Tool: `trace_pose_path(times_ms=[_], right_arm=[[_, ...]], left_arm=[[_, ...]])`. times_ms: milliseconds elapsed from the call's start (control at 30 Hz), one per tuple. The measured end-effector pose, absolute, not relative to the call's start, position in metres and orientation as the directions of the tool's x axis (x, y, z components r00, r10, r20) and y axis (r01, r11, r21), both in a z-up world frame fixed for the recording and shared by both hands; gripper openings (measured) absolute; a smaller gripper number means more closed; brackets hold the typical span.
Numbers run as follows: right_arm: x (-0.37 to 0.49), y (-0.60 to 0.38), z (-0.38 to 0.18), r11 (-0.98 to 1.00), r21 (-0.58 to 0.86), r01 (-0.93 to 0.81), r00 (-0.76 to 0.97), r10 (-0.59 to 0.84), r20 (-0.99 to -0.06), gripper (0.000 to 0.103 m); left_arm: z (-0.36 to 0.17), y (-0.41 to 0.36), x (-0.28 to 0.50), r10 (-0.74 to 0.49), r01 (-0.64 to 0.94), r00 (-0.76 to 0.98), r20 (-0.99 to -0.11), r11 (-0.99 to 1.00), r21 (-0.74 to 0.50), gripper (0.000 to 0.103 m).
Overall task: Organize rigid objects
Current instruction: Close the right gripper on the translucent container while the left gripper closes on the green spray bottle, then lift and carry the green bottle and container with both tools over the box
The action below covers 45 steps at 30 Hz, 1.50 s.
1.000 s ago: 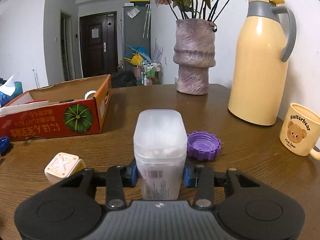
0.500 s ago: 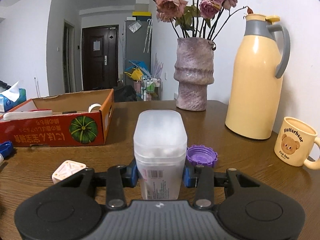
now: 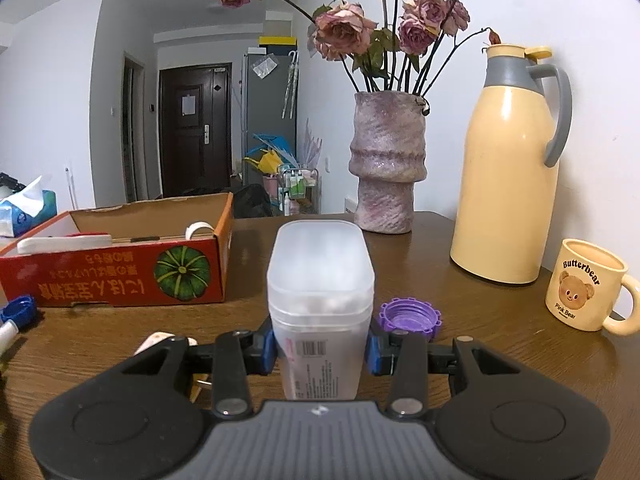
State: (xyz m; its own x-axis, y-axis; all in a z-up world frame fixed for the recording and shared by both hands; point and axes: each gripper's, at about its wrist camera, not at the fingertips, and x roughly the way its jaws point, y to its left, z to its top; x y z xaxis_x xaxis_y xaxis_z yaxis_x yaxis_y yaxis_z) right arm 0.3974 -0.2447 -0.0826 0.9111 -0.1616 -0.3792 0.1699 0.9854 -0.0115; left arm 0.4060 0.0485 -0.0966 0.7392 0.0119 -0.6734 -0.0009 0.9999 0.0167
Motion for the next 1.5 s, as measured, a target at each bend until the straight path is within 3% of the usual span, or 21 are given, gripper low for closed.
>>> trace_pose_path(times_ms=[67,300,1500], right_arm=[[0.395,-0.243,-0.082,0.984,-0.008,0.176,0.912,-0.166,-0.374,0.040],[0.387,-0.240,-0.078,0.984,0.020,0.178,0.921,-0.160,-0.354,0.040],[0.360,-0.175,-0.057,0.997,0.050,0.067,0.956,-0.050,-0.289,0.040]], left_arm=[[-0.096,0.046,0.405,0.014,0.008,0.743,-0.669,1.000,0.030,0.032],[-0.093,0.045,0.401,-0.006,0.024,0.743,-0.669,1.000,0.018,0.032],[-0.024,0.051,0.349,-0.095,0.049,0.866,-0.492,0.993,-0.106,0.032]])
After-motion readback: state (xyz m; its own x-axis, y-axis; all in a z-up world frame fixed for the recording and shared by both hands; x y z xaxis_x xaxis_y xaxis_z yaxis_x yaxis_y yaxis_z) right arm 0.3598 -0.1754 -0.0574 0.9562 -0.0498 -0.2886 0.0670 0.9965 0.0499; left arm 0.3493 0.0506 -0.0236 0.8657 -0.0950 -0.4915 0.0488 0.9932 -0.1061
